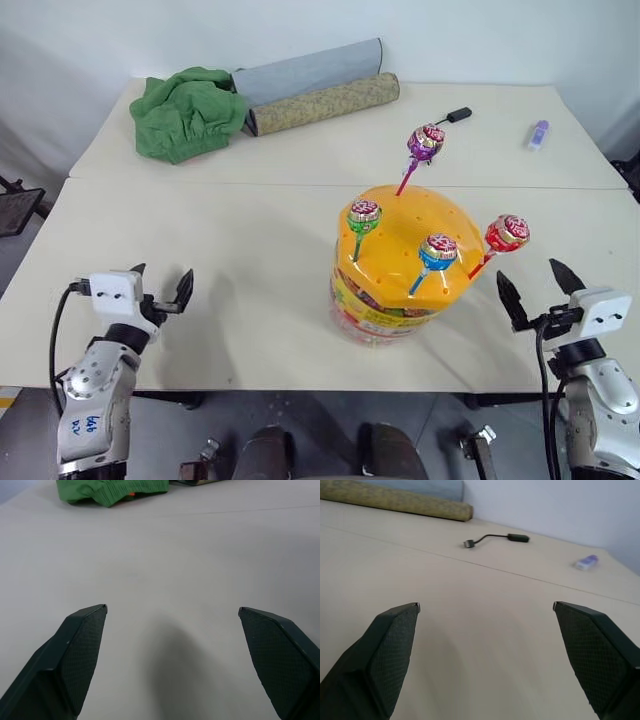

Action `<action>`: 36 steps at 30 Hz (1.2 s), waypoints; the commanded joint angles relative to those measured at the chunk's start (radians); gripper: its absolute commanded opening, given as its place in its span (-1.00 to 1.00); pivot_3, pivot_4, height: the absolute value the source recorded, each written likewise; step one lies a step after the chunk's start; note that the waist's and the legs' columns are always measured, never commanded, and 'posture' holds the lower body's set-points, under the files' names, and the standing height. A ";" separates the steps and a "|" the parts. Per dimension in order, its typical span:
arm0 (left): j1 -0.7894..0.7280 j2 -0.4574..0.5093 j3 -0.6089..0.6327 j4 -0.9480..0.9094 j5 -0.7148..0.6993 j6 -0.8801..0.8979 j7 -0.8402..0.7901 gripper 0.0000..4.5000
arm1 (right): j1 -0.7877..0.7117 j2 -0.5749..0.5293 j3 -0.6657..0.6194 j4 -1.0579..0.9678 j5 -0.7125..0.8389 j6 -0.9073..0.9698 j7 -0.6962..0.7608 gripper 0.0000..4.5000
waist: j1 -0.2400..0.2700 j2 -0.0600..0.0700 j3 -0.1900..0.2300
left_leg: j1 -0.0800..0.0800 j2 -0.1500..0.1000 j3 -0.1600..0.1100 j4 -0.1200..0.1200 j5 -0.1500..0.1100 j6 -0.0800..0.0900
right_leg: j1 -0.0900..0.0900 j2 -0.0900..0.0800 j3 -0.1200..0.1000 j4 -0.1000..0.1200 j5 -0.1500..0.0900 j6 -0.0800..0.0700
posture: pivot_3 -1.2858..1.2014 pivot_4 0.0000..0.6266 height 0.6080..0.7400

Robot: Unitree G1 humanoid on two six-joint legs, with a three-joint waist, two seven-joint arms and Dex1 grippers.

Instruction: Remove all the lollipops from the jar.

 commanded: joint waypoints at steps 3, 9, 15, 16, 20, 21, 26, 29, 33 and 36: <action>-0.040 0.058 0.018 0.043 -0.101 -0.041 -0.175 0.99 | -0.010 -0.079 -0.042 -0.020 0.146 0.019 0.153 1.00 | 0.003 0.000 0.000 | 0.000 0.000 0.000 0.000 0.000 0.000 | 0.000 0.000 -0.001 0.000 0.000 0.000 | 0.03 -0.52 1.00; -0.177 0.313 0.067 0.316 -0.293 -0.022 -0.674 0.99 | 0.096 -0.234 -0.220 -0.175 0.462 0.159 0.406 1.00 | 0.013 0.000 0.000 | -0.001 0.000 0.007 0.000 0.000 0.000 | 0.000 0.001 -0.002 0.000 0.000 0.000 | 0.03 -0.52 1.00; -0.381 0.556 0.009 0.659 -0.279 0.023 -1.031 0.99 | 0.233 -0.335 -0.369 -0.381 0.727 0.345 0.598 1.00 | 0.013 0.000 0.000 | 0.000 0.001 0.008 -0.001 0.000 0.000 | 0.000 0.002 -0.001 -0.001 0.000 0.000 | 0.03 -0.52 1.00; -0.418 0.577 -0.002 0.711 -0.271 0.014 -1.084 0.99 | 0.260 -0.343 -0.390 -0.422 0.773 0.381 0.619 1.00 | 0.013 0.000 0.000 | 0.000 0.001 0.009 -0.001 0.000 0.000 | -0.001 0.002 -0.001 -0.001 0.000 0.000 | 0.03 -0.52 1.00; -0.527 0.598 -0.048 0.744 -0.297 0.077 -1.227 0.99 | 0.353 -0.318 -0.465 -0.554 0.855 0.434 0.650 1.00 | 0.014 -0.002 0.000 | -0.001 0.001 0.009 -0.001 -0.001 0.000 | -0.001 0.002 -0.001 0.000 0.000 0.000 | 0.03 -0.52 1.00; -0.532 0.584 -0.074 0.652 -0.336 0.122 -1.270 0.99 | 0.397 -0.319 -0.498 -0.578 0.870 0.455 0.686 1.00 | 0.015 -0.002 0.000 | -0.001 0.000 0.009 -0.001 -0.001 0.000 | -0.001 0.002 -0.001 0.000 0.000 0.000 | 0.03 -0.52 1.00; -0.638 0.492 -0.181 0.354 -0.478 0.290 -1.319 0.99 | 0.482 -0.324 -0.624 -0.609 0.912 0.506 0.728 1.00 | 0.024 -0.006 0.001 | -0.002 0.000 0.007 0.001 -0.001 0.001 | 0.000 0.002 -0.001 -0.001 0.001 0.001 | 0.03 -0.52 1.00; -0.696 0.446 -0.208 0.276 -0.531 0.337 -1.306 0.99 | 0.489 -0.319 -0.652 -0.624 0.914 0.517 0.710 1.00 | 0.019 -0.007 0.001 | -0.002 0.000 0.006 0.003 -0.001 0.001 | 0.001 0.002 0.000 0.000 0.001 0.001 | 0.03 -0.52 1.00; -0.801 0.312 -0.279 0.155 -0.582 0.370 -1.229 0.99 | 0.462 -0.260 -0.623 -0.656 0.855 0.475 0.664 1.00 | 0.014 -0.007 0.001 | 0.000 0.000 0.007 0.001 -0.001 0.001 | 0.001 0.002 0.001 0.000 0.001 0.001 | 0.03 -0.52 1.00; -0.835 0.260 -0.300 0.135 -0.585 0.395 -1.194 0.99 | 0.457 -0.236 -0.605 -0.667 0.827 0.465 0.654 1.00 | 0.014 -0.007 0.001 | -0.001 0.000 0.008 0.002 -0.001 0.001 | 0.000 0.002 0.002 0.000 0.001 0.001 | 0.03 -0.52 1.00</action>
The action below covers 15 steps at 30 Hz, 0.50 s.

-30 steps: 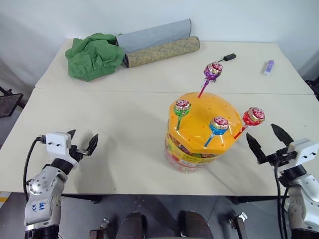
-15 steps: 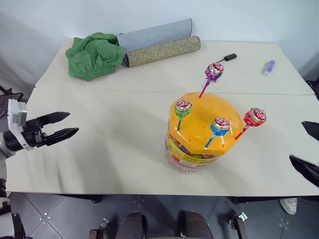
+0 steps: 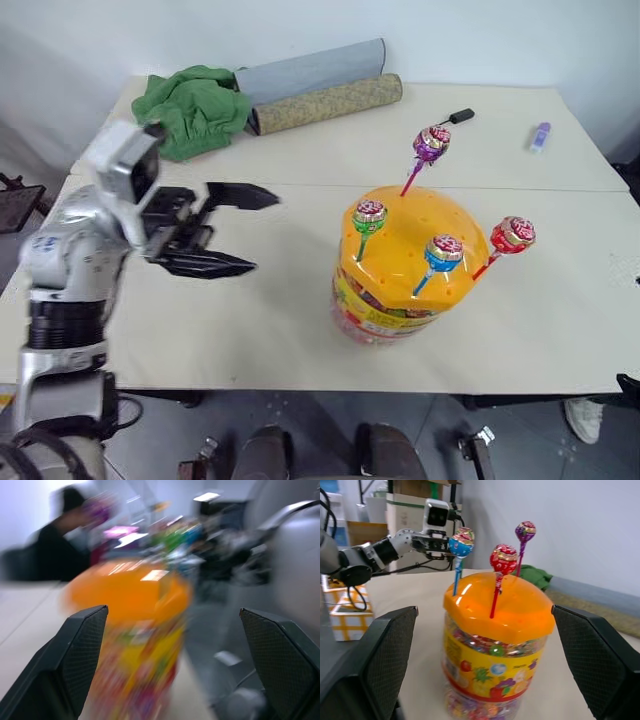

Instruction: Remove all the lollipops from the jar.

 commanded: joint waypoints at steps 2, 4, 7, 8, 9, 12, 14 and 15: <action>-0.054 -0.045 -0.040 -0.048 0.008 0.016 0.043 0.99 | -0.001 0.043 0.018 -0.037 -0.033 -0.034 -0.029 1.00 | 0.000 0.000 0.000 | 0.000 0.000 0.000 0.000 0.000 0.000 | 0.000 0.000 0.000 0.000 0.000 0.000 | 0.03 -0.52 1.00; -0.083 -0.089 -0.080 -0.050 0.043 0.012 0.095 0.99 | -0.002 0.060 0.037 -0.058 -0.042 -0.041 -0.049 1.00 | 0.002 0.000 0.000 | 0.000 0.000 0.000 0.000 0.000 0.000 | 0.000 0.000 0.000 0.000 0.000 0.000 | 0.03 -0.52 1.00; -0.113 -0.152 -0.123 -0.067 0.055 0.046 0.176 0.99 | -0.008 0.073 0.058 -0.077 -0.056 -0.052 -0.071 1.00 | 0.008 0.000 0.000 | -0.002 0.000 -0.001 0.004 0.000 0.000 | 0.000 0.000 0.000 0.000 0.000 0.000 | 0.03 -0.52 1.00; -0.115 -0.166 -0.142 -0.080 0.065 0.043 0.181 0.99 | -0.011 0.078 0.065 -0.084 -0.060 -0.057 -0.079 1.00 | 0.007 0.000 0.000 | -0.003 -0.001 -0.002 0.004 0.000 0.000 | 0.000 0.000 0.000 0.000 0.000 0.000 | 0.03 -0.52 1.00; -0.115 -0.174 -0.155 -0.090 0.073 0.039 0.184 0.99 | -0.013 0.081 0.070 -0.088 -0.062 -0.061 -0.085 1.00 | 0.006 0.000 0.000 | -0.003 0.000 -0.002 0.005 0.000 0.001 | 0.001 0.000 0.000 0.000 0.000 0.000 | 0.03 -0.52 1.00; -0.138 -0.221 -0.177 -0.101 0.090 0.058 0.259 0.99 | -0.006 0.097 0.086 -0.116 -0.065 -0.069 -0.113 1.00 | 0.005 0.000 0.000 | -0.003 0.000 -0.003 0.005 0.000 0.001 | 0.001 0.001 0.000 0.000 0.000 0.000 | 0.03 -0.52 1.00; -0.147 -0.234 -0.187 -0.106 0.092 0.066 0.273 0.81 | -0.002 0.109 0.092 -0.129 -0.067 -0.075 -0.126 1.00 | 0.004 0.000 0.000 | -0.003 0.000 -0.003 0.005 0.000 0.001 | 0.001 0.001 0.001 0.000 0.000 0.000 | 0.03 -0.52 1.00; -0.150 -0.232 -0.188 -0.111 0.078 0.086 0.270 0.72 | 0.001 0.113 0.095 -0.134 -0.067 -0.079 -0.131 1.00 | 0.004 0.000 0.000 | -0.003 0.000 -0.004 0.005 0.000 0.001 | 0.001 0.001 0.001 0.000 0.000 0.000 | 0.03 -0.52 1.00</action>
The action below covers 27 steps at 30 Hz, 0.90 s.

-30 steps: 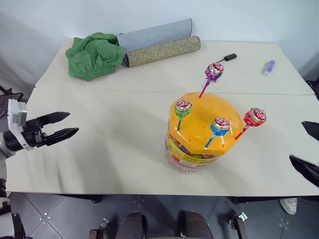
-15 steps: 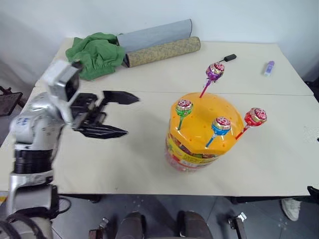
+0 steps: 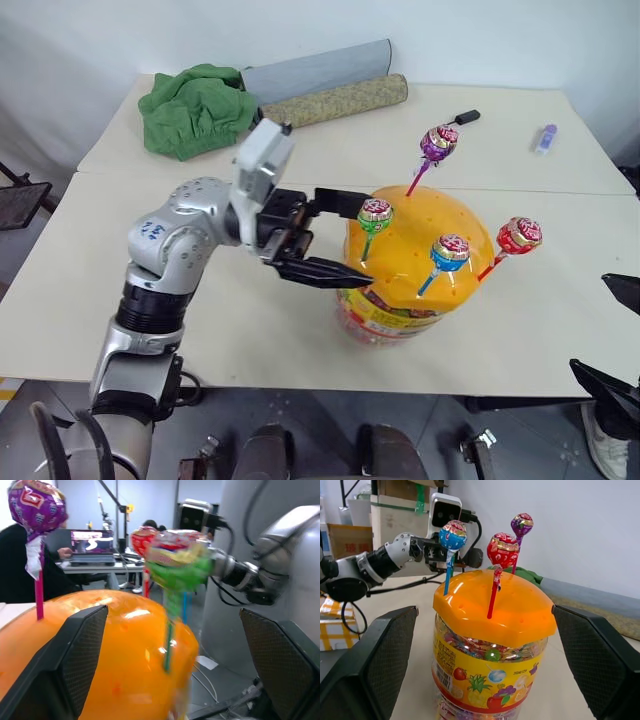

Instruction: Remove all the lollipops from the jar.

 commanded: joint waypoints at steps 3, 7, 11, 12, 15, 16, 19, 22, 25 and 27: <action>-0.031 -0.003 0.026 -0.051 -0.055 0.067 0.017 0.31 | 0.028 0.025 0.000 -0.045 0.003 -0.033 -0.026 1.00 | -0.001 0.000 0.000 | 0.000 0.000 -0.002 0.000 0.000 0.000 | 0.000 0.000 0.000 0.000 0.000 0.000 | 0.03 -0.52 1.00; -0.039 -0.002 0.046 -0.041 -0.067 0.077 0.019 -0.25 | 0.040 0.038 0.010 -0.049 -0.003 -0.048 -0.025 1.00 | 0.000 0.000 0.000 | 0.000 0.000 -0.005 0.000 0.000 0.000 | 0.000 0.000 0.000 0.000 0.000 0.000 | 0.03 -0.52 1.00; -0.077 -0.030 0.139 0.010 -0.201 0.164 0.050 -0.77 | 0.039 0.041 0.020 -0.045 -0.001 -0.062 -0.029 1.00 | 0.001 0.000 0.000 | 0.000 0.000 -0.007 0.001 0.000 0.000 | 0.001 0.000 0.000 0.000 0.000 0.000 | 0.03 -0.52 1.00; -0.095 -0.043 0.180 0.031 -0.270 0.210 0.079 -0.92 | 0.036 0.040 0.023 -0.043 0.005 -0.064 -0.029 1.00 | 0.001 0.000 0.000 | 0.000 0.000 -0.007 0.001 0.000 0.000 | 0.001 0.000 0.000 0.000 0.000 0.000 | 0.03 -0.52 1.00; -0.146 -0.058 0.306 0.134 -0.467 0.361 0.226 -0.99 | 0.022 0.029 0.032 -0.037 0.023 -0.063 -0.037 1.00 | -0.002 0.000 0.000 | 0.000 0.000 -0.009 0.001 0.000 0.000 | 0.002 0.000 -0.001 0.000 0.000 0.000 | 0.03 -0.52 1.00; -0.153 -0.051 0.333 0.161 -0.503 0.392 0.256 -0.99 | 0.018 0.028 0.031 -0.035 0.030 -0.062 -0.039 1.00 | -0.003 0.000 0.000 | 0.000 0.000 -0.010 0.001 0.000 0.000 | 0.002 0.000 -0.001 0.000 0.000 0.000 | 0.03 -0.52 1.00; -0.137 0.043 0.428 0.312 -0.474 0.407 0.343 -0.99 | -0.021 0.006 0.045 -0.017 0.038 -0.058 -0.045 1.00 | -0.008 0.001 0.000 | 0.001 0.000 -0.011 0.001 0.000 0.000 | 0.003 0.000 -0.002 0.001 0.000 0.000 | 0.03 -0.52 1.00; -0.055 0.234 0.370 0.441 -0.224 0.315 0.367 -0.99 | -0.078 -0.023 0.078 -0.005 0.024 -0.056 -0.042 1.00 | -0.026 0.002 -0.001 | 0.004 -0.001 -0.011 -0.001 0.000 0.000 | 0.002 0.001 0.001 0.001 0.000 0.000 | 0.03 -0.52 1.00; 0.038 0.367 0.286 0.509 -0.021 0.242 0.410 -0.99 | -0.113 -0.047 0.099 0.008 0.002 -0.063 -0.007 1.00 | -0.025 0.002 -0.001 | 0.005 -0.001 -0.011 -0.004 0.000 -0.001 | 0.001 0.002 0.001 0.001 0.000 -0.001 | 0.03 -0.52 1.00; 0.152 0.471 0.209 0.528 0.146 0.175 0.442 -0.99 | -0.118 -0.079 0.096 0.027 -0.004 -0.055 0.036 1.00 | -0.018 0.001 0.000 | 0.003 -0.001 -0.011 -0.005 0.000 -0.001 | 0.000 0.002 0.001 0.000 0.000 0.000 | 0.03 -0.52 1.00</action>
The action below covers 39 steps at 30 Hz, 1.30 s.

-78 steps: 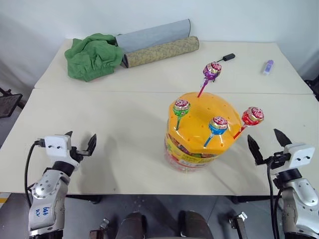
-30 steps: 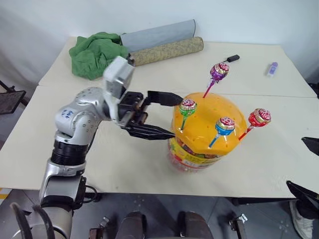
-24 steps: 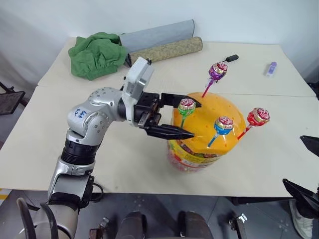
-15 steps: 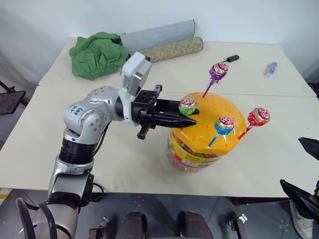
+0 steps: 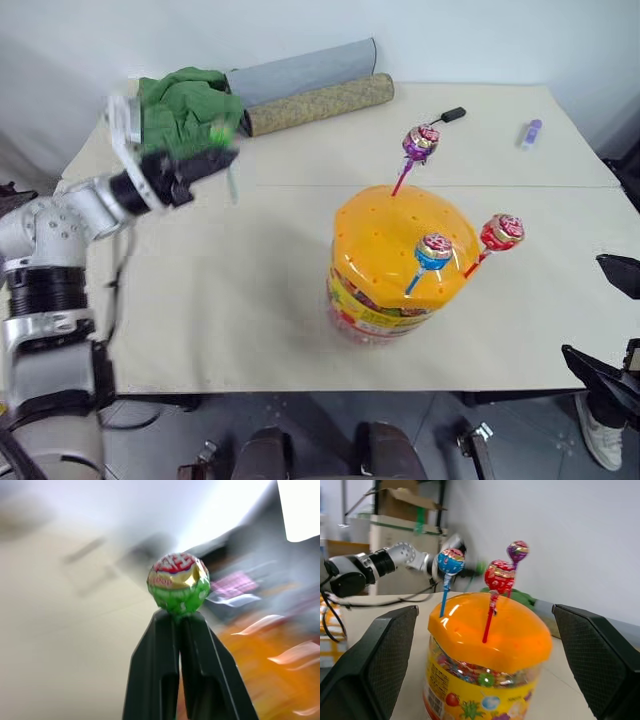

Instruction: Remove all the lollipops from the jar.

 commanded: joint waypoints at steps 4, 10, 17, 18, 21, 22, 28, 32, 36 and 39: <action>0.262 0.235 -0.120 0.008 0.345 -0.109 0.047 -0.99 | -0.001 -0.087 -0.015 0.049 -0.006 0.007 0.139 1.00 | 0.014 -0.004 0.002 | -0.002 0.000 0.001 -0.002 -0.001 -0.001 | -0.002 0.001 -0.001 -0.001 0.000 0.000 | 0.03 -0.52 1.00; 0.490 0.331 -0.035 -0.029 0.357 -0.017 0.034 -0.75 | -0.016 -0.113 0.026 0.080 -0.057 -0.016 0.262 1.00 | 0.012 -0.001 0.000 | 0.001 0.002 0.004 -0.002 -0.001 -0.001 | -0.001 0.001 0.002 -0.001 0.000 0.000 | 0.03 -0.52 1.00; 0.533 0.337 0.030 0.004 0.364 -0.109 -0.050 0.12 | -0.042 -0.102 0.055 0.074 -0.058 -0.002 0.230 1.00 | 0.005 0.003 -0.002 | 0.011 0.003 0.010 -0.006 -0.001 -0.002 | 0.001 0.001 0.009 0.001 0.000 -0.001 | 0.03 -0.52 1.00; 0.526 0.339 0.039 0.020 0.362 -0.137 -0.074 0.24 | -0.047 -0.100 0.057 0.073 -0.057 -0.002 0.222 1.00 | 0.005 0.003 -0.002 | 0.011 0.003 0.011 -0.006 -0.001 -0.002 | 0.001 0.001 0.009 0.001 0.000 -0.001 | 0.03 -0.52 1.00; 0.460 0.346 0.091 0.067 0.337 -0.322 -0.213 0.62 | -0.060 -0.094 0.061 0.070 -0.050 0.002 0.179 1.00 | 0.007 0.002 -0.002 | 0.011 0.003 0.013 -0.006 -0.001 -0.002 | 0.000 0.001 0.010 0.002 -0.001 -0.001 | 0.03 -0.52 1.00; 0.407 0.345 0.128 0.080 0.307 -0.437 -0.316 0.62 | -0.068 -0.085 0.062 0.065 -0.039 0.005 0.145 1.00 | 0.008 0.001 -0.001 | 0.011 0.003 0.014 -0.006 -0.001 -0.002 | -0.001 0.002 0.010 0.002 -0.001 -0.001 | 0.03 -0.52 1.00; 0.174 0.314 0.076 0.112 0.254 -0.498 -0.656 0.62 | -0.039 -0.054 -0.004 0.038 0.036 0.037 -0.006 1.00 | 0.025 -0.006 -0.002 | 0.004 0.002 0.020 -0.002 -0.002 0.000 | -0.003 0.000 0.006 0.001 0.000 -0.001 | 0.03 -0.52 1.00; -0.012 0.145 -0.058 -0.084 0.193 -0.365 -0.703 0.62 | 0.029 -0.027 -0.102 0.017 0.099 0.044 -0.070 1.00 | 0.047 -0.006 -0.002 | 0.004 0.002 0.019 -0.001 -0.003 0.000 | -0.002 0.000 0.005 0.001 0.000 0.000 | 0.03 -0.52 1.00; -0.155 -0.061 -0.126 -0.112 0.189 -0.341 -0.647 0.62 | 0.096 0.001 -0.172 -0.023 0.131 0.038 -0.100 1.00 | 0.044 -0.007 -0.001 | -0.001 0.003 0.018 0.006 -0.003 0.000 | -0.003 0.002 0.004 0.001 0.001 0.000 | 0.03 -0.52 1.00; -0.235 -0.181 -0.182 -0.078 0.224 -0.365 -0.628 0.62 | 0.152 0.030 -0.214 -0.047 0.141 0.030 -0.101 1.00 | 0.019 -0.006 -0.001 | -0.001 0.003 0.019 0.006 -0.003 0.001 | -0.003 0.002 0.005 0.001 0.001 0.000 | 0.03 -0.52 1.00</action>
